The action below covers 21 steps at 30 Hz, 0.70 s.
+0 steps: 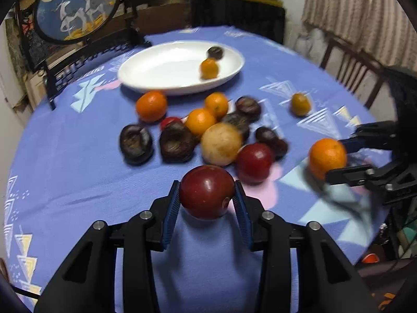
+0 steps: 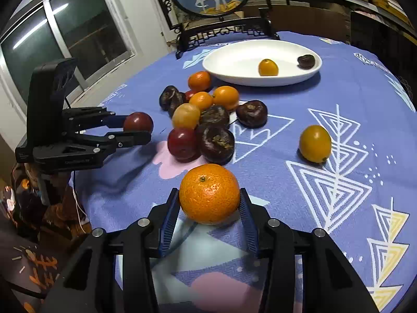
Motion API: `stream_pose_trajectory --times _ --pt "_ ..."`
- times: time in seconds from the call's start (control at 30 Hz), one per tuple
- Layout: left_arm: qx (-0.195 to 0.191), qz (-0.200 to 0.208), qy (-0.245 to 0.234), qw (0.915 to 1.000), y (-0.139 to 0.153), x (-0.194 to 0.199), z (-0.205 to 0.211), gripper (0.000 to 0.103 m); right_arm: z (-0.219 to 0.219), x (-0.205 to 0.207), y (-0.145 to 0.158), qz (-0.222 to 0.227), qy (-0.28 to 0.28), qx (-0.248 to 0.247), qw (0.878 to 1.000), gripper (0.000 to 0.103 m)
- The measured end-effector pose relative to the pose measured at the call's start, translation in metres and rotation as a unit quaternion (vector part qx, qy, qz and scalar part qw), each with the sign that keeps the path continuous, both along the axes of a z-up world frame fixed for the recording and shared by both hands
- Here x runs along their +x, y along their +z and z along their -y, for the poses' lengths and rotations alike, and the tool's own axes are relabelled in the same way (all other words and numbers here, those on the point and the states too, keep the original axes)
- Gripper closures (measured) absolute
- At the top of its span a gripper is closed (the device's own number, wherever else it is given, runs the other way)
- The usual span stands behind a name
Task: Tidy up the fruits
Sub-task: 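Grasp a red plum with the left tool while the right tool grasps an orange, place both on plate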
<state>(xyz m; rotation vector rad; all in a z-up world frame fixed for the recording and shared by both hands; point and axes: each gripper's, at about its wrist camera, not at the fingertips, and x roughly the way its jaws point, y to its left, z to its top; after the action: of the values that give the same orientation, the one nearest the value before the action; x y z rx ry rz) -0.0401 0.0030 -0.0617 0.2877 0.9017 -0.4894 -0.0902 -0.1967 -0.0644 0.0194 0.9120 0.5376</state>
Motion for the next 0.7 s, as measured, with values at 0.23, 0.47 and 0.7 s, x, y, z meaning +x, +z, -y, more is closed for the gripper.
stream_pose_trajectory --times 0.23,0.47,0.7 --pt "0.007 0.001 0.008 0.9999 0.016 0.018 0.006 0.064 -0.002 0.013 0.012 0.009 0.013 -0.018 1.0 0.057" --pt "0.003 0.067 0.037 0.9971 0.072 0.073 0.029 0.063 0.003 0.062 0.072 0.083 -0.003 -0.027 0.996 0.057" --pt "0.019 0.093 0.102 0.9903 0.092 0.161 0.056 0.063 0.007 0.148 0.102 0.109 -0.045 -0.013 0.993 0.057"
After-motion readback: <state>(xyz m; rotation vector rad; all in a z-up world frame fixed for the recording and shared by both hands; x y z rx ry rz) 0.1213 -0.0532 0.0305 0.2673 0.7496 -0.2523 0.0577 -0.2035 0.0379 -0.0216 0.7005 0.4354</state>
